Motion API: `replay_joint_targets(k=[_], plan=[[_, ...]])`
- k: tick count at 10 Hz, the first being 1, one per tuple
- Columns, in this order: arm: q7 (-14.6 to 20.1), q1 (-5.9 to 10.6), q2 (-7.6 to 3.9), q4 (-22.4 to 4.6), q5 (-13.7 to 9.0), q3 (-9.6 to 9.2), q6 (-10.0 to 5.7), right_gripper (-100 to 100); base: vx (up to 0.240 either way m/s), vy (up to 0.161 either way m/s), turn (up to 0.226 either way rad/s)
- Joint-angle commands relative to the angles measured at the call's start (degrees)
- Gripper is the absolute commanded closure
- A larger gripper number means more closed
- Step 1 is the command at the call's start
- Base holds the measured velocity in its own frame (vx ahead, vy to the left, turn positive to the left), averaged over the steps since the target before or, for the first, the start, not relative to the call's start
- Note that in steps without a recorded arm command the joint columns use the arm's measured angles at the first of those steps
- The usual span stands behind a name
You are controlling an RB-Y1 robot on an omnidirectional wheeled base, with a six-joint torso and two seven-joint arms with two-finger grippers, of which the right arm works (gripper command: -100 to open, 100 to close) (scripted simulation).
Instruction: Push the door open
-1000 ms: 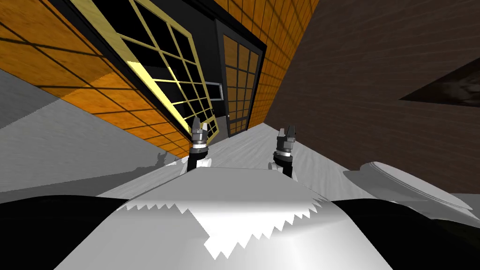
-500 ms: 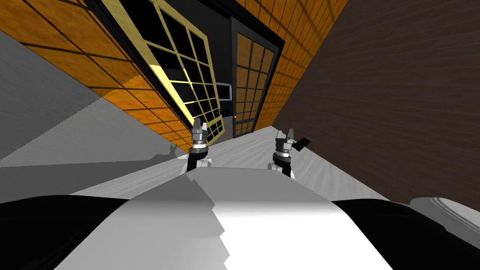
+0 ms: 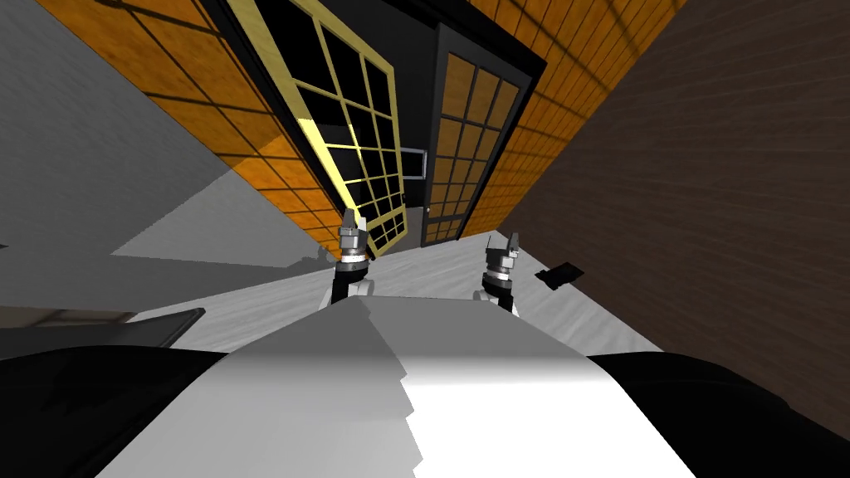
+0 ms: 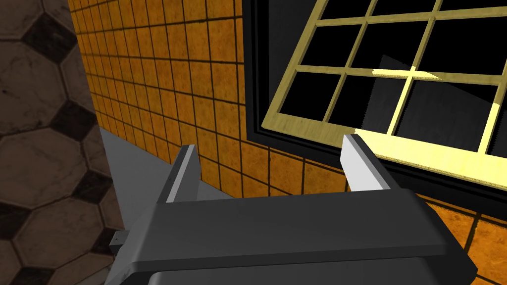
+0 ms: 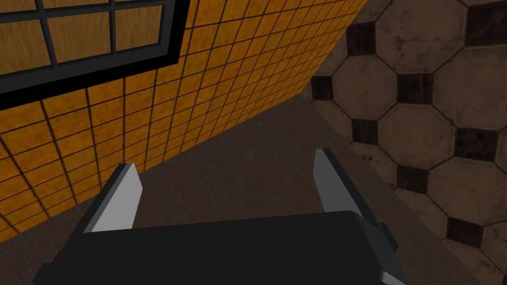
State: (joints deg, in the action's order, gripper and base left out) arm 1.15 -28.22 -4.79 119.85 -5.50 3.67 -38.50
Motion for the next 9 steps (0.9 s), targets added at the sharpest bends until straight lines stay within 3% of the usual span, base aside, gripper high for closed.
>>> replay_joint_targets(k=[1,9], plan=[[1.6,0.2,-0.19,-1.83,-1.21,-0.01,-0.85,-100,0.113,-0.045,0.251],[10.47,0.49,-1.01,-10.1,-8.49,0.12,-4.34,-100,0.117,-0.057,0.268]])
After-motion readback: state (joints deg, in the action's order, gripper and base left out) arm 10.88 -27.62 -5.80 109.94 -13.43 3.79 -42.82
